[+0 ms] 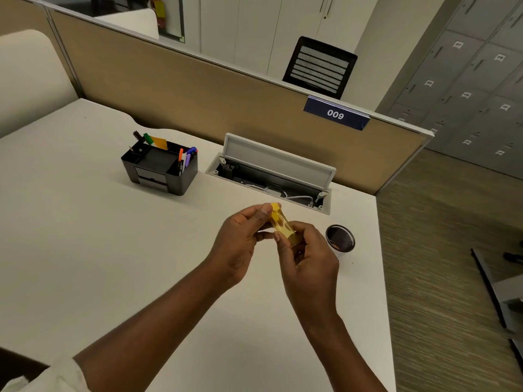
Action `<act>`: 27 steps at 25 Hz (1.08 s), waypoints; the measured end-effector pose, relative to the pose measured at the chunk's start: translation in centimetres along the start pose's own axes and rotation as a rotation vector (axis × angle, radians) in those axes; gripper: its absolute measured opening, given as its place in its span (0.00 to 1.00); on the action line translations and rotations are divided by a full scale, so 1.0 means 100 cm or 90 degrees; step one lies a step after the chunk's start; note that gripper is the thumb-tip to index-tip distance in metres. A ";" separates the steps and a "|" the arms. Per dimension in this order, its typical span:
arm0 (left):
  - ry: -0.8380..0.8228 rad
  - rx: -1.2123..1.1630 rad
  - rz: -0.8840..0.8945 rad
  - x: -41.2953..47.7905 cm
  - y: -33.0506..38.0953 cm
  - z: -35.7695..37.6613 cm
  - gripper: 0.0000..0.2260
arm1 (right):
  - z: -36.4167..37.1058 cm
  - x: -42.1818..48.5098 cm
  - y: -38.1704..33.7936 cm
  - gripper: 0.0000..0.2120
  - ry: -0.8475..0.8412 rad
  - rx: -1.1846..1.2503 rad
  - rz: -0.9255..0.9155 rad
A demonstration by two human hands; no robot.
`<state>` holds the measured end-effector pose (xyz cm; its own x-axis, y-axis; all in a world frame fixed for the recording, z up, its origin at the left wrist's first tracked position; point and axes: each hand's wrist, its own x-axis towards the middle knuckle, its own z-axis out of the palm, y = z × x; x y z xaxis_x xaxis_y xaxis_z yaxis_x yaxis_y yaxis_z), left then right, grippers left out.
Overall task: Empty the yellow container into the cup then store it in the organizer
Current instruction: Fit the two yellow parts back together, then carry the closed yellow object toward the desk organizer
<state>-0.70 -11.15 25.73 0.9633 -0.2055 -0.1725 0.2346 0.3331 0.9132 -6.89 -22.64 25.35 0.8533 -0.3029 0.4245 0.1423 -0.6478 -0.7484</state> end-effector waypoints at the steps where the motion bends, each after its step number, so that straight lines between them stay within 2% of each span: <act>1: 0.010 0.004 0.010 0.001 0.004 -0.006 0.17 | -0.001 0.002 -0.001 0.12 0.006 -0.002 -0.011; 4: 0.023 0.019 0.029 0.001 0.014 -0.021 0.15 | 0.001 0.005 -0.005 0.14 0.021 -0.014 -0.060; 9: 0.072 0.067 0.110 -0.005 0.017 -0.032 0.16 | 0.011 0.009 -0.013 0.16 0.018 -0.024 -0.132; 13: 0.103 0.107 0.173 -0.007 0.012 -0.044 0.11 | 0.024 0.009 -0.020 0.16 0.014 -0.020 -0.142; 16: 0.104 0.114 0.170 -0.004 0.013 -0.054 0.13 | 0.034 0.009 -0.023 0.15 0.007 -0.014 -0.131; 18: 0.088 0.068 0.138 0.003 0.014 -0.059 0.15 | 0.043 0.011 -0.027 0.13 -0.003 0.027 -0.078; 20: 0.055 0.012 0.088 0.006 0.011 -0.062 0.18 | 0.056 0.014 -0.035 0.11 -0.025 0.144 0.062; 23: 0.014 0.032 0.043 0.005 -0.003 -0.066 0.22 | 0.078 0.016 -0.043 0.15 -0.090 0.314 0.262; 27: 0.042 0.069 0.032 0.016 -0.010 -0.090 0.22 | 0.104 0.017 -0.038 0.17 -0.167 0.297 0.329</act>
<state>1.74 -3.58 21.21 0.9808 -0.1297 -0.1459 0.1737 0.2389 0.9554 -0.76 -13.46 23.65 0.9526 -0.2738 -0.1328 -0.1619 -0.0864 -0.9830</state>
